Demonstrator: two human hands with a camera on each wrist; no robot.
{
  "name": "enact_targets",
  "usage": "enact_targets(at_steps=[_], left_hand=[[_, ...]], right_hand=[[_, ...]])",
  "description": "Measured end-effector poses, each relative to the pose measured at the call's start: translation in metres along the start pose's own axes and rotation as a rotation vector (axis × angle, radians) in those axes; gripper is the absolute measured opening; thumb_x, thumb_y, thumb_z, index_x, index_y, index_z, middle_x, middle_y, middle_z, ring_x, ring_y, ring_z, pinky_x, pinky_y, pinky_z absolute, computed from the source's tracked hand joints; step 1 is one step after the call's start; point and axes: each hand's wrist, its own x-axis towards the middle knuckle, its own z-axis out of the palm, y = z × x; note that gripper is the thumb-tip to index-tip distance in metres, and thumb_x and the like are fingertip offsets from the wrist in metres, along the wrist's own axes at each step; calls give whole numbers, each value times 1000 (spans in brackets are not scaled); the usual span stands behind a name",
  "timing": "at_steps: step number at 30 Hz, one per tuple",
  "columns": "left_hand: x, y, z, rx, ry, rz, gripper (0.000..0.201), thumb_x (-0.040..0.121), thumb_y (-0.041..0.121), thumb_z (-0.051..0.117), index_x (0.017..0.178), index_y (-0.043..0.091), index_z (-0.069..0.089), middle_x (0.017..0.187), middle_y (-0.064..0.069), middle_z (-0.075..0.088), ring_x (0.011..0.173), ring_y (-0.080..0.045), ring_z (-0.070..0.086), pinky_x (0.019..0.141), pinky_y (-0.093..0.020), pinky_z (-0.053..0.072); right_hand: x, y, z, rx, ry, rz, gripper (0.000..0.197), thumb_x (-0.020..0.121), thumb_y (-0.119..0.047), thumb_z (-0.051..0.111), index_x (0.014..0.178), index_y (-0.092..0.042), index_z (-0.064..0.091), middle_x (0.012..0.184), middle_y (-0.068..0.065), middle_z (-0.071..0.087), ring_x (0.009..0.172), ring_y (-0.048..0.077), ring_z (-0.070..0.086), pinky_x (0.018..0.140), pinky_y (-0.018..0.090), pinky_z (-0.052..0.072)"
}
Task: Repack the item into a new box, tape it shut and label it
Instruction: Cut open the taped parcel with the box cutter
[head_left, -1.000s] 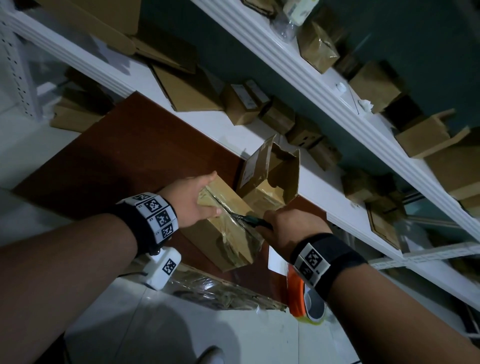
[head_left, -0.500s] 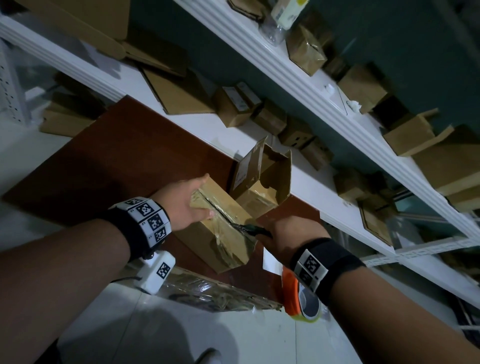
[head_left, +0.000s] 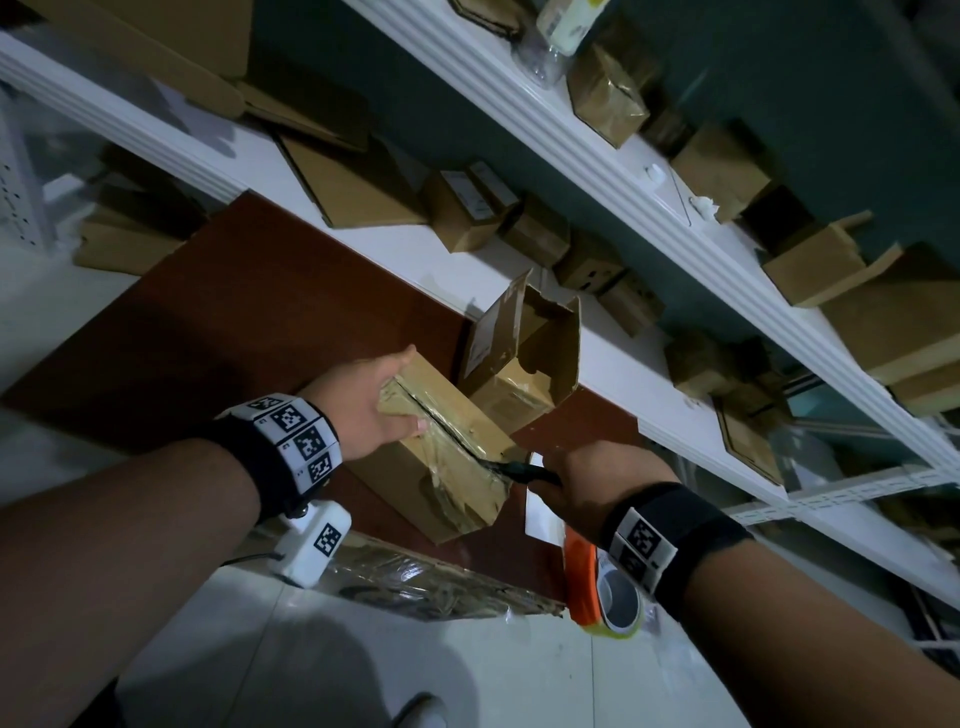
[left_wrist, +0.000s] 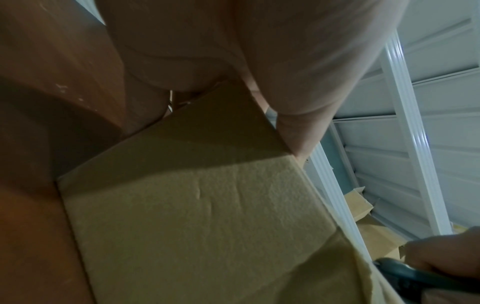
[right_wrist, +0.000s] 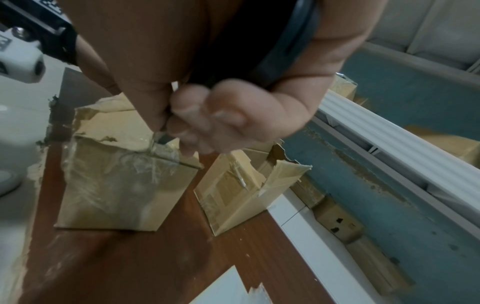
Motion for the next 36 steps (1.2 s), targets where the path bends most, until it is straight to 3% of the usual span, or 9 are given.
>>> enact_targets(at_steps=[6, 9, 13, 18, 24, 28, 31, 36], left_hand=[[-1, 2, 0, -7, -3, -6, 91, 82, 49, 74, 155, 40, 20, 156, 8, 37, 142, -19, 39, 110, -32, 35], [-2, 2, 0, -5, -3, -5, 92, 82, 49, 74, 155, 39, 20, 157, 8, 37, 142, -19, 38, 110, -32, 34], [-2, 1, 0, -25, -3, -13, 92, 80, 49, 75, 154, 41, 21, 157, 9, 36, 142, -18, 39, 110, -33, 35], [0, 0, 0, -35, -12, -17, 94, 80, 49, 75, 155, 41, 19, 158, 9, 34, 143, -18, 37, 110, -32, 34], [-1, -1, 0, -45, -9, -14, 93, 80, 49, 76, 154, 40, 21, 158, 9, 35, 143, -17, 37, 111, -32, 33], [-1, 1, 0, -41, 1, -17, 93, 80, 49, 76, 154, 41, 21, 157, 9, 36, 142, -18, 39, 111, -34, 35], [-2, 1, 0, -47, 3, -14, 93, 79, 49, 76, 154, 41, 22, 157, 9, 36, 142, -18, 39, 111, -34, 35], [-3, 2, -1, -53, 1, -23, 91, 80, 48, 76, 154, 42, 22, 157, 8, 36, 142, -20, 38, 114, -37, 35]], right_hand=[[-4, 5, 5, 3, -5, -36, 41, 99, -60, 39, 107, -28, 64, 81, -4, 61, 79, 20, 62, 74, 36, 55], [-8, 7, 4, -11, 8, -45, 37, 101, -57, 39, 106, -28, 61, 79, -5, 57, 77, 20, 59, 73, 35, 55], [-11, 10, 6, -11, 5, -46, 35, 101, -55, 38, 104, -29, 61, 87, -3, 64, 81, 21, 63, 76, 37, 57], [-13, 14, 12, -36, 27, -66, 39, 100, -59, 37, 105, -27, 59, 88, -1, 66, 82, 24, 63, 71, 34, 54], [-22, 19, 10, -23, 13, -43, 36, 102, -57, 37, 107, -29, 58, 72, -6, 45, 73, 20, 52, 67, 32, 50], [-26, 21, 15, -10, 11, -35, 32, 101, -58, 37, 101, -32, 55, 70, -7, 43, 75, 20, 58, 72, 36, 55], [-28, 25, 16, -22, 24, -38, 32, 101, -59, 36, 97, -31, 52, 69, -6, 43, 73, 22, 56, 63, 31, 45], [-38, 33, 19, -90, 4, -27, 48, 100, -65, 34, 107, -25, 60, 81, -3, 53, 89, 24, 65, 67, 31, 44]])
